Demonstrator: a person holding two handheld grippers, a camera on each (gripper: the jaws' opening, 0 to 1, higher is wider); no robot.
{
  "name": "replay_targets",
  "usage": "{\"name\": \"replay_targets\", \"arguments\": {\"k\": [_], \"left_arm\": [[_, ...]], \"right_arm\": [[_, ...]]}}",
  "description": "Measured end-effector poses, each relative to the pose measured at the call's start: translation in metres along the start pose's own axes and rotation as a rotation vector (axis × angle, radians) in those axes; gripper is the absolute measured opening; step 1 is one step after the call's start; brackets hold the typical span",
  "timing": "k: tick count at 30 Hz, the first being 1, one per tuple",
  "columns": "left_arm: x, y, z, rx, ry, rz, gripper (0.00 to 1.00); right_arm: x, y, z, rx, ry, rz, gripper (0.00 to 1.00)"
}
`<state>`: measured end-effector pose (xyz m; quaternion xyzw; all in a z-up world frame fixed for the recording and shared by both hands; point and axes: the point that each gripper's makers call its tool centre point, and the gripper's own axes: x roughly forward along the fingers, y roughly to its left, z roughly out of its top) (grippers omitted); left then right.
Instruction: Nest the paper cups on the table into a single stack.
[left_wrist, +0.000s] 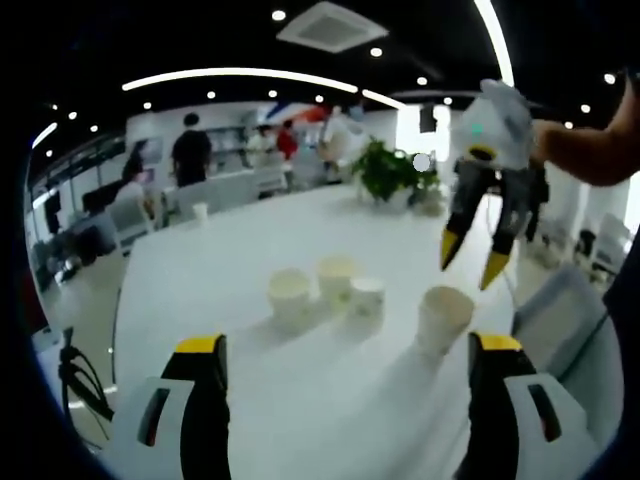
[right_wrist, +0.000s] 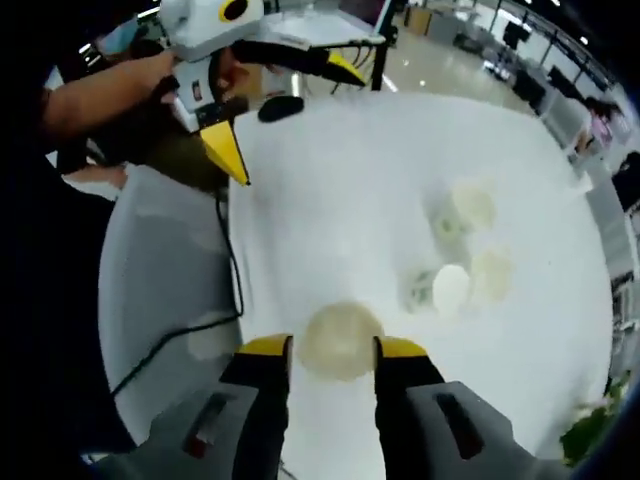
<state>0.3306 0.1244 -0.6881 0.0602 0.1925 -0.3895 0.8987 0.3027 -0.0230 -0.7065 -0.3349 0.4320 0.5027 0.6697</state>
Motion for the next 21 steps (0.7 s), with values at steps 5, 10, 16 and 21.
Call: {"name": "replay_targets", "arguments": {"k": [5, 10, 16, 21], "left_arm": [[0.002, 0.000, 0.004, -0.006, -0.008, -0.003, 0.98], [0.005, -0.002, 0.009, -0.009, -0.025, -0.010, 0.98], [0.008, -0.007, 0.006, -0.018, -0.022, -0.016, 0.98], [0.009, -0.005, 0.005, -0.028, -0.048, -0.008, 0.98]], "right_arm": [[-0.015, -0.021, 0.002, 0.048, -0.105, -0.060, 0.39], [-0.030, -0.036, -0.005, 0.068, -0.201, -0.128, 0.44], [-0.041, -0.051, -0.020, 0.136, -0.315, -0.193, 0.50], [-0.046, -0.052, -0.032, 0.202, -0.419, -0.217, 0.60]]}}
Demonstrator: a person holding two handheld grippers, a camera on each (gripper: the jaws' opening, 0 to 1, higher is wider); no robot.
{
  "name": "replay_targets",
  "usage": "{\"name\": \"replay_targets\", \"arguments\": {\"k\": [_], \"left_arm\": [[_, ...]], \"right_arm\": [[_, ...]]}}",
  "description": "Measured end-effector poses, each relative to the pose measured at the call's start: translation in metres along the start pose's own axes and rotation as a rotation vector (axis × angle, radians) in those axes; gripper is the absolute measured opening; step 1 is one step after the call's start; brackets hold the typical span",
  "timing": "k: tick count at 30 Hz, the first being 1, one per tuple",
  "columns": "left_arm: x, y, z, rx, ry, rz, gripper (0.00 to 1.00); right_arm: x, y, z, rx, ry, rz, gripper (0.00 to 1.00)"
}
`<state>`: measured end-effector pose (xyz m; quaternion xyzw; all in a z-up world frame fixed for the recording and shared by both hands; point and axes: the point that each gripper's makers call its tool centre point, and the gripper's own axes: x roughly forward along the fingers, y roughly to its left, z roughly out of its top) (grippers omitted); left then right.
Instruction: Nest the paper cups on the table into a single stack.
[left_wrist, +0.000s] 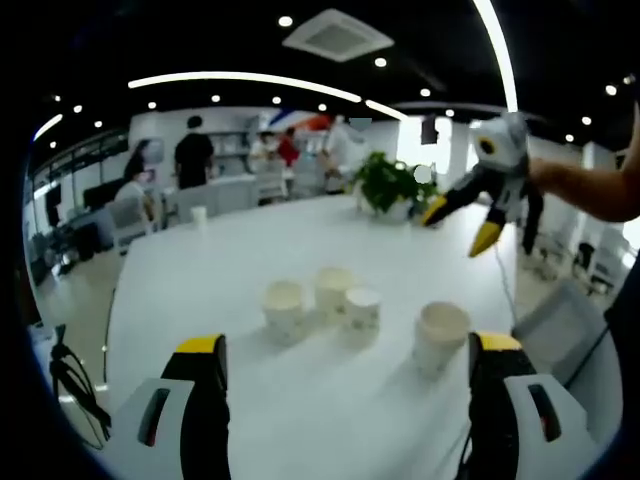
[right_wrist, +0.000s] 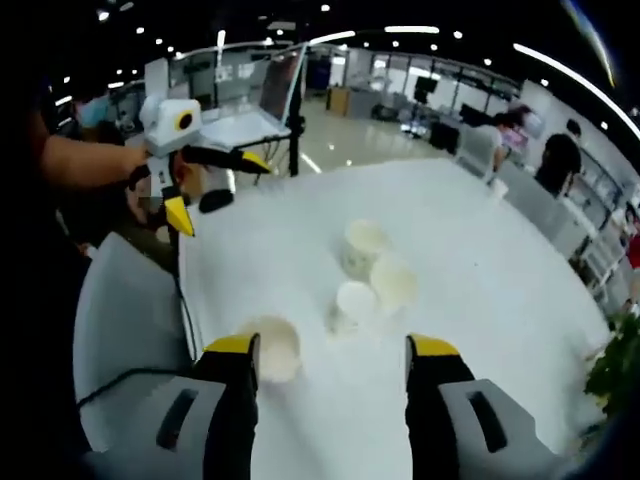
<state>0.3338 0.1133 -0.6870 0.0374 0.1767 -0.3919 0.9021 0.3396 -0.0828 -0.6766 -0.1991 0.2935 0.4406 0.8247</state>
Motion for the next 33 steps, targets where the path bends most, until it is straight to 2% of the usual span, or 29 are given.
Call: {"name": "replay_targets", "arguments": {"k": [3, 4, 8, 14, 17, 21, 25, 29, 33], "left_arm": [[0.001, -0.001, -0.005, -0.011, 0.008, -0.004, 0.98], [0.001, -0.001, -0.006, -0.013, 0.009, -0.002, 0.98], [0.001, 0.000, -0.009, -0.036, 0.007, 0.001, 0.98], [-0.001, 0.000, -0.008, -0.035, -0.008, 0.015, 0.98], [0.001, 0.002, -0.012, -0.010, 0.012, 0.035, 0.98], [0.002, 0.002, -0.018, -0.001, 0.016, 0.041, 0.98], [0.003, 0.003, -0.027, -0.021, 0.038, 0.037, 0.98], [0.003, 0.004, -0.030, -0.004, 0.035, 0.039, 0.98], [0.003, 0.005, -0.030, -0.014, 0.022, 0.043, 0.98]], "right_arm": [[-0.005, -0.005, -0.004, 0.006, -0.034, -0.026, 0.62], [-0.009, -0.008, -0.003, 0.006, -0.073, -0.045, 0.63], [-0.021, -0.015, -0.010, 0.038, -0.140, -0.086, 0.67], [-0.033, -0.020, -0.037, 0.128, -0.201, -0.114, 0.76], [-0.031, -0.019, -0.053, 0.163, -0.214, -0.125, 0.81], [-0.032, -0.019, -0.055, 0.202, -0.288, -0.134, 0.91], [-0.034, -0.022, -0.064, 0.209, -0.308, -0.166, 1.00], [-0.040, -0.029, -0.066, 0.199, -0.340, -0.201, 1.00], [-0.042, -0.031, -0.066, 0.198, -0.367, -0.203, 1.00]]}}
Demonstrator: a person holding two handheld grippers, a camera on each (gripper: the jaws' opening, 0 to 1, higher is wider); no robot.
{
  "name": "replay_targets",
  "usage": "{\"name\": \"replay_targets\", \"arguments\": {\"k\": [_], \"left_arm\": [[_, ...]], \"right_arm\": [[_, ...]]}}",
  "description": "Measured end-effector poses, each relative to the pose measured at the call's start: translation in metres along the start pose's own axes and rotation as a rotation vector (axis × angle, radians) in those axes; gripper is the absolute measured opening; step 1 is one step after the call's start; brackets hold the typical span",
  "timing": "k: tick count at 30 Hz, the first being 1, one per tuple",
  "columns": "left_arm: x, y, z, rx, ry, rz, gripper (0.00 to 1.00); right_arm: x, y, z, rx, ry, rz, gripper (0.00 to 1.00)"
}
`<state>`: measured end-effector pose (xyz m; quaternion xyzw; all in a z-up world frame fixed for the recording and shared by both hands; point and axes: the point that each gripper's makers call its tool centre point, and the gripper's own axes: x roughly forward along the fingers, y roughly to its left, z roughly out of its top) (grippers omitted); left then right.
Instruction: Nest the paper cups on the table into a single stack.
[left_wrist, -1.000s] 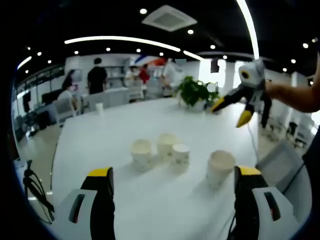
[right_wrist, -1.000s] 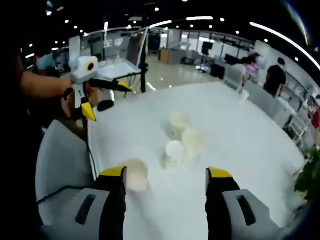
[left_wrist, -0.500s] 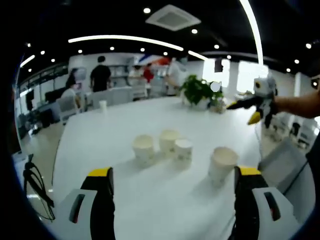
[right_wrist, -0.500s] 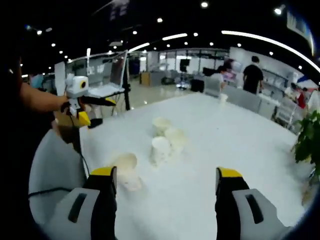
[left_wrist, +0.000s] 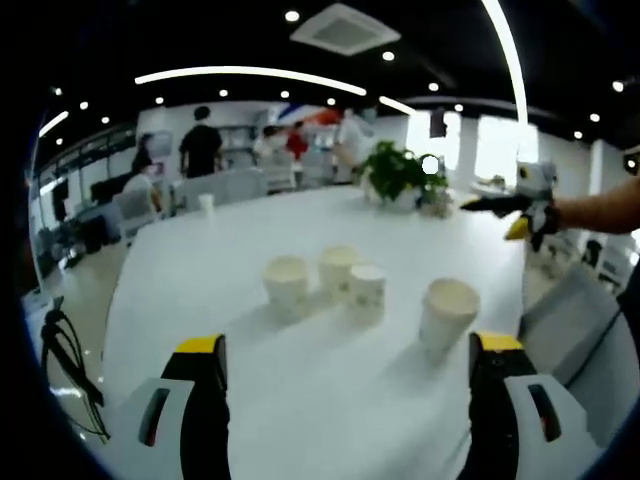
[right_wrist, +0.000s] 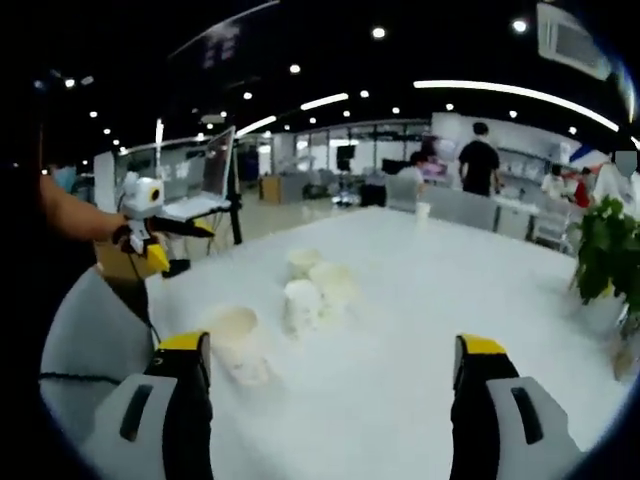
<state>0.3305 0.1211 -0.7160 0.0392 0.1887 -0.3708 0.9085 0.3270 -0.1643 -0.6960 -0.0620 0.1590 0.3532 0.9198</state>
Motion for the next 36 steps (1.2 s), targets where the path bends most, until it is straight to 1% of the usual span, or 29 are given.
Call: {"name": "replay_targets", "arguments": {"k": [2, 6, 9, 12, 16, 19, 22, 24, 25, 26, 29, 32, 36], "left_arm": [[0.000, 0.000, -0.001, 0.009, -0.001, 0.001, 0.98], [-0.002, -0.002, -0.007, 0.032, 0.013, -0.006, 0.98], [-0.005, -0.004, -0.009, 0.050, 0.005, -0.004, 0.98], [-0.010, -0.005, -0.009, 0.035, -0.008, 0.002, 0.98], [-0.011, -0.006, -0.013, 0.029, 0.000, -0.010, 0.98], [-0.012, -0.006, -0.014, 0.033, 0.004, -0.007, 0.98], [-0.012, -0.003, -0.014, 0.028, 0.005, 0.004, 0.98], [-0.012, 0.000, -0.016, 0.020, 0.017, 0.012, 0.98], [-0.011, 0.003, -0.014, 0.005, 0.003, 0.032, 0.98], [-0.010, 0.003, -0.013, 0.006, -0.004, 0.030, 0.98], [-0.009, 0.004, -0.013, 0.016, -0.001, 0.029, 0.98], [-0.004, 0.009, -0.019, 0.039, 0.015, 0.037, 0.98], [0.002, 0.012, -0.023, 0.025, 0.022, 0.042, 0.98]], "right_arm": [[0.001, 0.002, 0.001, -0.020, -0.014, 0.009, 1.00], [0.007, 0.004, -0.004, -0.037, -0.018, 0.028, 1.00], [0.012, 0.006, -0.004, -0.057, -0.025, 0.051, 1.00], [0.017, 0.003, -0.006, -0.063, -0.018, 0.059, 1.00], [0.021, 0.002, -0.007, -0.070, -0.017, 0.067, 1.00], [0.023, 0.000, -0.007, -0.064, -0.023, 0.068, 1.00], [0.024, 0.003, -0.008, -0.047, -0.024, 0.078, 1.00], [0.024, 0.003, -0.010, -0.050, -0.023, 0.078, 1.00], [0.024, 0.003, -0.011, -0.048, -0.021, 0.079, 1.00], [0.024, 0.003, -0.013, -0.047, -0.018, 0.078, 1.00], [0.024, 0.003, -0.016, -0.044, -0.014, 0.076, 1.00], [0.023, 0.003, -0.017, -0.038, -0.014, 0.074, 1.00], [0.022, 0.001, -0.019, -0.009, -0.004, 0.079, 1.00]]}}
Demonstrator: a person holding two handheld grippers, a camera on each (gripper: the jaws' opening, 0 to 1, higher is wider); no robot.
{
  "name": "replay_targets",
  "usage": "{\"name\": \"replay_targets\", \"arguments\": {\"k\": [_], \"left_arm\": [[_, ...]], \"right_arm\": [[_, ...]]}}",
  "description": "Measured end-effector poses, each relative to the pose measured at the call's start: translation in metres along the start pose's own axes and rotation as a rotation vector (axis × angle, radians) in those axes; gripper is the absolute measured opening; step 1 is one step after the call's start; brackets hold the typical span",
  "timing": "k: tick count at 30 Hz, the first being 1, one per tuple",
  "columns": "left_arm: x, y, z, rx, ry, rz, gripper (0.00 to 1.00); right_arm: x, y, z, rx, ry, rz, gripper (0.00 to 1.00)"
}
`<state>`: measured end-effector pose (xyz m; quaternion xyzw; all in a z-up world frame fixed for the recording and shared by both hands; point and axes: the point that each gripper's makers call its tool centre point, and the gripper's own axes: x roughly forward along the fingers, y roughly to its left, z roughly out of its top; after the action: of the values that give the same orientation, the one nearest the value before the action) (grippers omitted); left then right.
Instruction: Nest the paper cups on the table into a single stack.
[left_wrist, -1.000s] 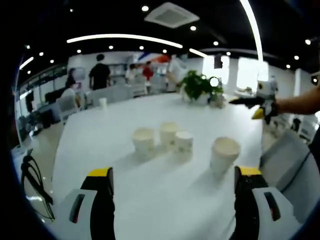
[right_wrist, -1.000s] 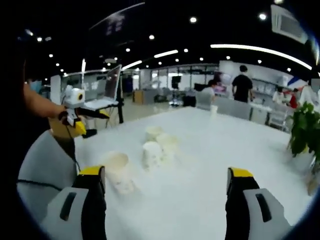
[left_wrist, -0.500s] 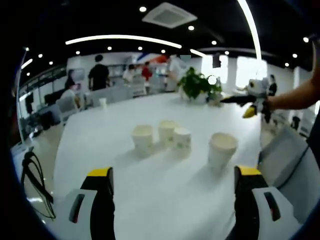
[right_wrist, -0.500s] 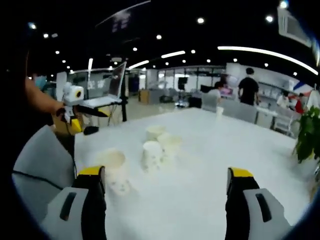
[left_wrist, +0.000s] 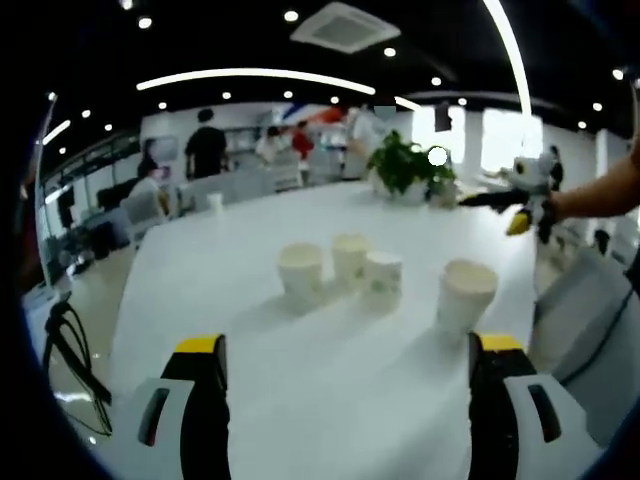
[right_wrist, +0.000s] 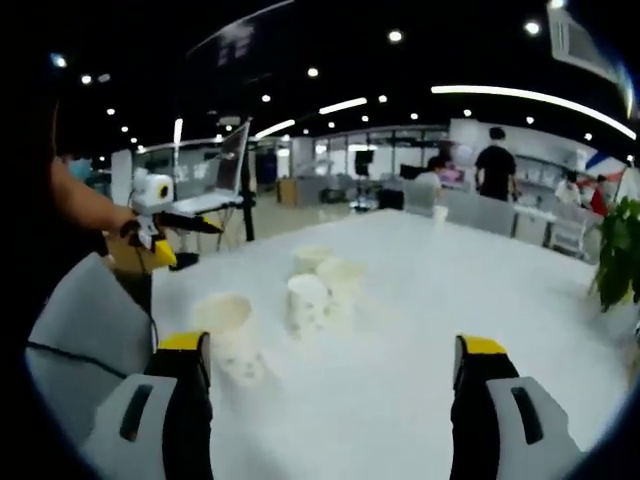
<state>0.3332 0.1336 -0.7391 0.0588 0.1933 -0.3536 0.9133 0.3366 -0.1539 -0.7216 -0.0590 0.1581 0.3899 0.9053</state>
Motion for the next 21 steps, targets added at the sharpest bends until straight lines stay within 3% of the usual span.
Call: {"name": "replay_targets", "arguments": {"k": [3, 10, 17, 21], "left_arm": [[0.005, -0.001, -0.006, 0.023, 0.018, -0.010, 0.98], [0.019, 0.010, -0.008, -0.011, 0.021, -0.002, 0.98], [0.036, 0.025, -0.003, -0.019, 0.003, 0.025, 0.98], [0.050, 0.028, -0.007, -0.014, 0.036, 0.011, 0.98]], "right_arm": [[-0.002, -0.001, -0.002, -0.002, -0.002, -0.001, 1.00], [-0.004, -0.005, -0.006, 0.013, -0.001, -0.013, 1.00], [-0.002, -0.001, -0.010, 0.036, 0.002, -0.009, 1.00], [-0.002, 0.001, -0.011, 0.046, -0.003, -0.009, 1.00]]}}
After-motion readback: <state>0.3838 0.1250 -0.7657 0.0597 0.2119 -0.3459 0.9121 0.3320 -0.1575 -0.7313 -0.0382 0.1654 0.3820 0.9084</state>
